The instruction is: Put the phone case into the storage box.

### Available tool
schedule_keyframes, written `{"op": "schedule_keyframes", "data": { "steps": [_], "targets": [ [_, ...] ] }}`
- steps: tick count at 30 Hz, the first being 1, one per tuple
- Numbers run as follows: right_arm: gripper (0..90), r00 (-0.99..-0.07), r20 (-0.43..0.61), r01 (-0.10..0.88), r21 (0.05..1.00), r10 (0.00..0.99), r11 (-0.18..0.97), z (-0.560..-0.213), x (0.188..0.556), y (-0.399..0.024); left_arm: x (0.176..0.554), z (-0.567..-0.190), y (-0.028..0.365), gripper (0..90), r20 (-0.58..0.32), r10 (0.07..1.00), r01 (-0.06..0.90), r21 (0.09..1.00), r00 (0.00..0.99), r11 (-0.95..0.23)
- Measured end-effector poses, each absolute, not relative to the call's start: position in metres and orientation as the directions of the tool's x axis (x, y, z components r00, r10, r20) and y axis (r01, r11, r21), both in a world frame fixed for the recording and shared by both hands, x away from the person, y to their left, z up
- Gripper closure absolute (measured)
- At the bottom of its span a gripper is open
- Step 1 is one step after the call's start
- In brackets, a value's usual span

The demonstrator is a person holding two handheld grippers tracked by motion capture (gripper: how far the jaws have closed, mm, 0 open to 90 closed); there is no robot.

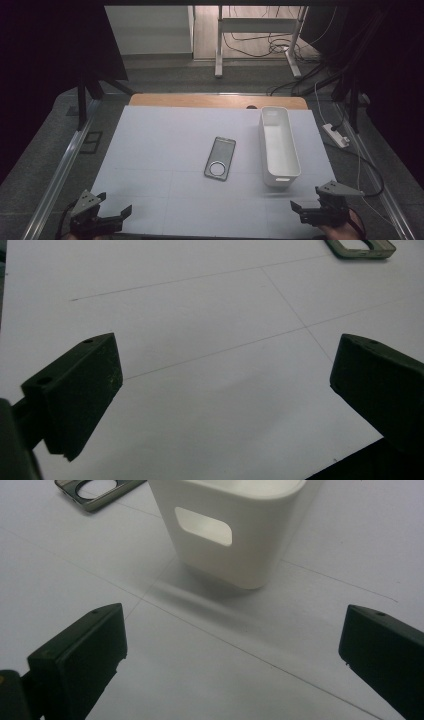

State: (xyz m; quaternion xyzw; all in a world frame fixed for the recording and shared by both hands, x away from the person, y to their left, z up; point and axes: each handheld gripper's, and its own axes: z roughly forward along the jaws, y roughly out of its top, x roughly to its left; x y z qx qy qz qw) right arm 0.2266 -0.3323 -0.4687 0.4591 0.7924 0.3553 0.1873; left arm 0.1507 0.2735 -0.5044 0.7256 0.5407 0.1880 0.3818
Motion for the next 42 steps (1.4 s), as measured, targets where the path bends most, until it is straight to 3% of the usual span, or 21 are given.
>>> {"op": "schedule_keyframes", "data": {
  "steps": [20, 42],
  "targets": [
    [0.0, -0.523, 0.008, 0.586, 0.730, 0.852, 0.352, -0.469, 0.226, -0.330, 0.154, -0.505, 0.271, 0.0, -0.132, 0.935, 0.667, 0.733, 0.330, -0.132],
    [0.0, -0.527, 0.007, 0.581, 0.732, 0.850, 0.355, -0.469, 0.226, -0.330, 0.178, -0.500, 0.264, 0.0, -0.169, 0.905, 0.672, 0.724, 0.392, -0.156]
  ]
}}
